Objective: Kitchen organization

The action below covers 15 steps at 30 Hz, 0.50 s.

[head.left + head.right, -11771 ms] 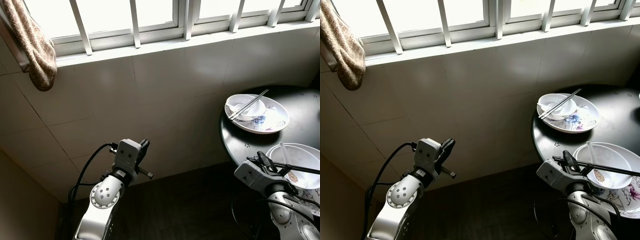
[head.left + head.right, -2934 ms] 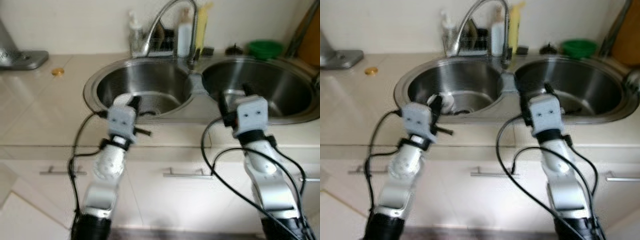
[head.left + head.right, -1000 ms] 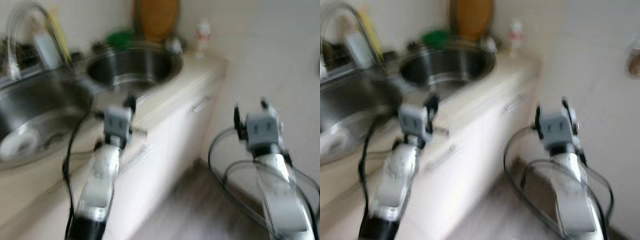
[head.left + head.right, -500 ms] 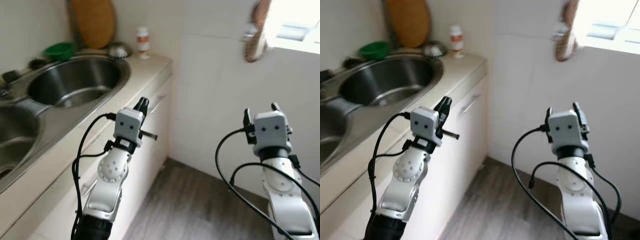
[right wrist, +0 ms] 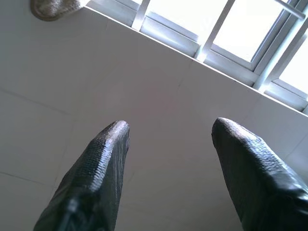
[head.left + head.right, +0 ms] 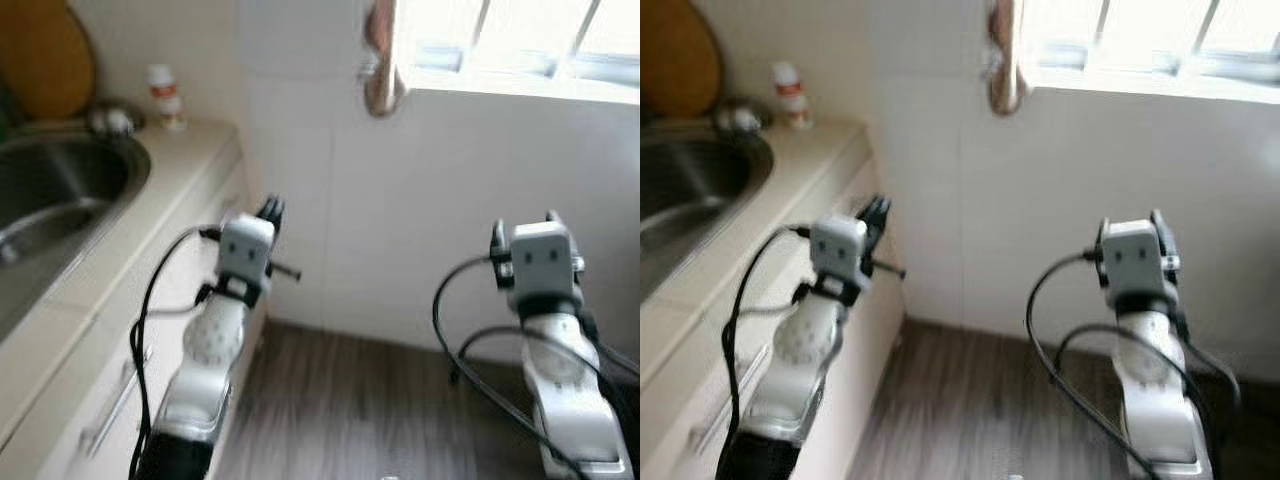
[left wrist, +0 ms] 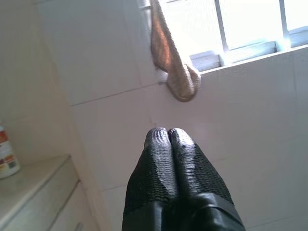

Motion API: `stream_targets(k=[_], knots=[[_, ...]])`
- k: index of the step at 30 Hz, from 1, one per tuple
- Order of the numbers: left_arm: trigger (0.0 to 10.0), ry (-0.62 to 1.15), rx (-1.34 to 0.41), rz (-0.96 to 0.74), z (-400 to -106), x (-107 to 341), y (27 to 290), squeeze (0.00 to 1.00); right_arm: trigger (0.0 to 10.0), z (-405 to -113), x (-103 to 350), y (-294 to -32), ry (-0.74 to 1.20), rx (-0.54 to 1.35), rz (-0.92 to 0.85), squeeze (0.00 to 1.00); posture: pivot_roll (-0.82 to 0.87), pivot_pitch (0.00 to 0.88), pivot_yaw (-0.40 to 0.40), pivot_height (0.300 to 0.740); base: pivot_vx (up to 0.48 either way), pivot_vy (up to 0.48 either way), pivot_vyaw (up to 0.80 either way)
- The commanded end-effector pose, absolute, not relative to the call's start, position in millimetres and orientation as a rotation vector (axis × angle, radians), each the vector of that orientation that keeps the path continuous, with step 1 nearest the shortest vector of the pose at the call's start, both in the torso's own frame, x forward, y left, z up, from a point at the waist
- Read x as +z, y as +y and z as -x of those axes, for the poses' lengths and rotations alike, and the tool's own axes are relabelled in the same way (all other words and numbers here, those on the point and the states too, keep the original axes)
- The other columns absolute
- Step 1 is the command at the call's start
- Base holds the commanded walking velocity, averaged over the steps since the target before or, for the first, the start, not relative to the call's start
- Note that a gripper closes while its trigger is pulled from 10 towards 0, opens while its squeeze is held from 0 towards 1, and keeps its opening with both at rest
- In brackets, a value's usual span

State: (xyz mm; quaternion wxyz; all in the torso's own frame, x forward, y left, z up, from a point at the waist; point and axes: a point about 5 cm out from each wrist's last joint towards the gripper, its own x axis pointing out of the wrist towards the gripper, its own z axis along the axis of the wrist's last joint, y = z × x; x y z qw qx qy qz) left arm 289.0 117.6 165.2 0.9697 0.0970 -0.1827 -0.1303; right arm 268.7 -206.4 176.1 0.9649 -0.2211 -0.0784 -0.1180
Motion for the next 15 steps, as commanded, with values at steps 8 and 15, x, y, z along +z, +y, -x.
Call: stream_targets(k=[8,15], knots=[[10.0,-0.363,-0.279,-0.187,-288.5,164.6,111.8,0.00,10.0,-267.4,172.7,-216.2,-0.127,-0.281,0.467,0.00,0.00,0.000,0.022,0.740,0.000,-0.480,0.00],[10.0,-0.361,-0.280,-0.189,-288.5,163.9,110.8,0.00,10.0,-269.4,169.3,-223.1,-0.084,-0.317,0.416,0.00,0.00,0.000,0.019,0.740,0.000,-0.343,-0.21]])
